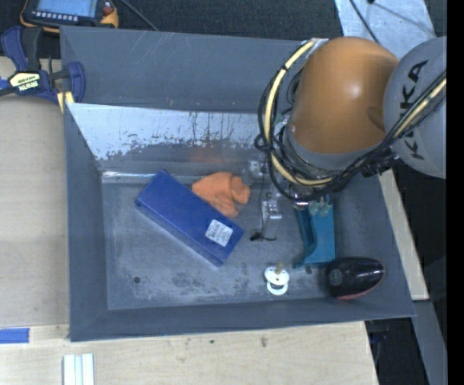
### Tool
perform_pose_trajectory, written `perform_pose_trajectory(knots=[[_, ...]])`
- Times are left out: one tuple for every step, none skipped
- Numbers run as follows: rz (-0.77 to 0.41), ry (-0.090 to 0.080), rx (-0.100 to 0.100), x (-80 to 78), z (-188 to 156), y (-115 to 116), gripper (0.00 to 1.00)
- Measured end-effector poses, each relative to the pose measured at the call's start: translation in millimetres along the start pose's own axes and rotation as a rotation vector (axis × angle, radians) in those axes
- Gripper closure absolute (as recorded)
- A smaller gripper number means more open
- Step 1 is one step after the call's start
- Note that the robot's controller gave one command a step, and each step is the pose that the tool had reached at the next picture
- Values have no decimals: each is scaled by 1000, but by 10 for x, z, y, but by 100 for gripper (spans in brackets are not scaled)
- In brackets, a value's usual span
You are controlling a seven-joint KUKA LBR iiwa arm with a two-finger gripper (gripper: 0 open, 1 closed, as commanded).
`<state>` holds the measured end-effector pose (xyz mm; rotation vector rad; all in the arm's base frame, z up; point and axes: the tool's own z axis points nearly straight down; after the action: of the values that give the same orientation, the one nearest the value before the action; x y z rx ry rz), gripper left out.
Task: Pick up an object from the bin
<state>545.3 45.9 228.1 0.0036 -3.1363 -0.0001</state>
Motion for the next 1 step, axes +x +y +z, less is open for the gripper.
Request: perform_pose_trajectory(knots=[[1,-9,0,-15,-46,-3,0]])
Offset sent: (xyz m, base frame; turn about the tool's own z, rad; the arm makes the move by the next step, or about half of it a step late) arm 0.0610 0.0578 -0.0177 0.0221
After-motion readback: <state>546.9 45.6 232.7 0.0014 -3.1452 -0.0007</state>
